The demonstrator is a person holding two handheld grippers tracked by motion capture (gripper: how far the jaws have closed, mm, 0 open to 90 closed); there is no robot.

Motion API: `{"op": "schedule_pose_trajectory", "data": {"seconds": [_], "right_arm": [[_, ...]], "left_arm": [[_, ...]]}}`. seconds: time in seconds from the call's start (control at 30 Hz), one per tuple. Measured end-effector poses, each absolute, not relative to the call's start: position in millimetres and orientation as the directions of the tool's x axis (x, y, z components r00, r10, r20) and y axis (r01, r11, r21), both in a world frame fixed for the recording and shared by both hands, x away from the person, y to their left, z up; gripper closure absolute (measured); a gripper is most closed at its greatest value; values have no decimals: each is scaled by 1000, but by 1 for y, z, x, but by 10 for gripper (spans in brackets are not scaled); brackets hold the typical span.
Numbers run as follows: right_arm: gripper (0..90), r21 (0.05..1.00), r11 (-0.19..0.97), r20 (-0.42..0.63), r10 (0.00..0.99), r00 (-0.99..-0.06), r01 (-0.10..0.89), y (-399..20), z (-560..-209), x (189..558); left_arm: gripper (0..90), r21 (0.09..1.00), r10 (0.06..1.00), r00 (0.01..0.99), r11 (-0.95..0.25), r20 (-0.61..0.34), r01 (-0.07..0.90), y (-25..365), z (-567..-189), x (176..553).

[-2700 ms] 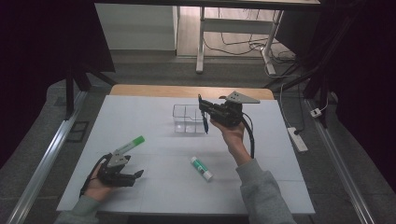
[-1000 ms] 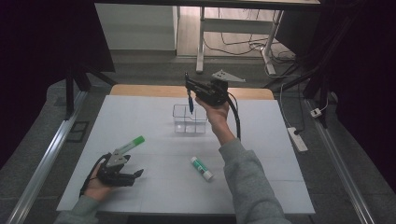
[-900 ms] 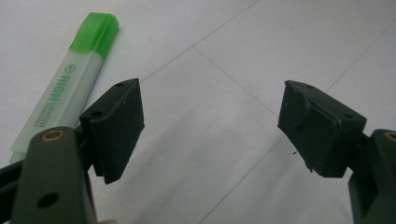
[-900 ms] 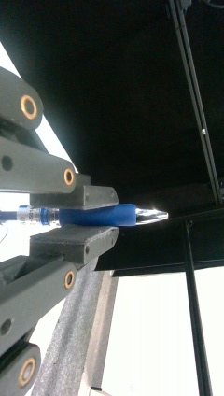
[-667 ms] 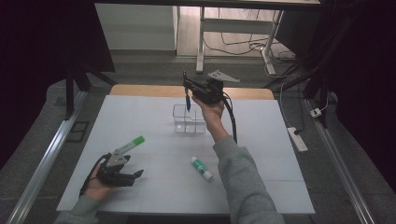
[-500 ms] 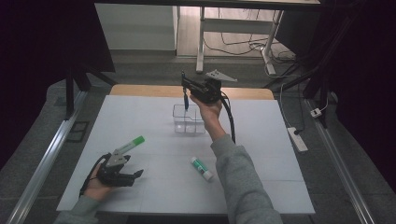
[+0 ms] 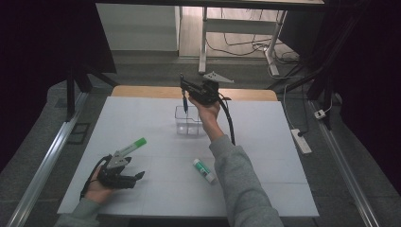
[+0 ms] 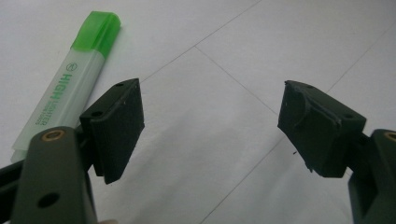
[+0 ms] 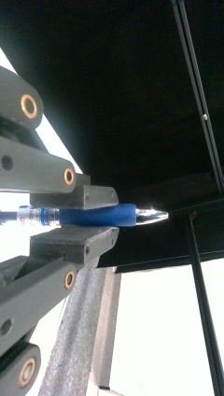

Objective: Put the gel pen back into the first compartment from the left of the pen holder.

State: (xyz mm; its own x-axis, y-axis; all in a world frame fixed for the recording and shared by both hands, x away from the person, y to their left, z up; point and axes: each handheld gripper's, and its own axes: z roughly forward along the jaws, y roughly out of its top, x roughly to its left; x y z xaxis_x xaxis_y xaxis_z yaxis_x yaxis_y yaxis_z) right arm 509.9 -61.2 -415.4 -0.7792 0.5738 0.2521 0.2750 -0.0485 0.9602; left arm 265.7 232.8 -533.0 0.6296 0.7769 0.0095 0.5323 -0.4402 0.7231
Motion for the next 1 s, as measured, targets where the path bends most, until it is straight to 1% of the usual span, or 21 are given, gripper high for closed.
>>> {"op": "schedule_pose_trajectory", "data": {"seconds": [0.27,0.3,0.37,0.5,0.67,1.0], "right_arm": [[780,957,-44,259,570,-780,285,-57,-421,510],[768,957,-42,259,573,-778,287,-57,-422,510],[690,953,-42,267,579,-771,298,-57,-423,509],[634,955,-14,247,594,-765,297,-60,-423,506],[608,955,-3,239,607,-758,298,-69,-424,501],[603,958,57,187,621,-761,281,-90,-421,489]], "left_arm": [[219,722,777,630,-442,12,532,233,-533,266],[219,722,777,629,-442,12,532,233,-533,265],[219,722,777,630,-443,12,532,233,-533,265],[219,721,776,630,-445,15,531,233,-533,265],[219,719,776,630,-449,19,531,232,-534,265],[219,722,780,625,-443,18,532,233,-533,265]]}}
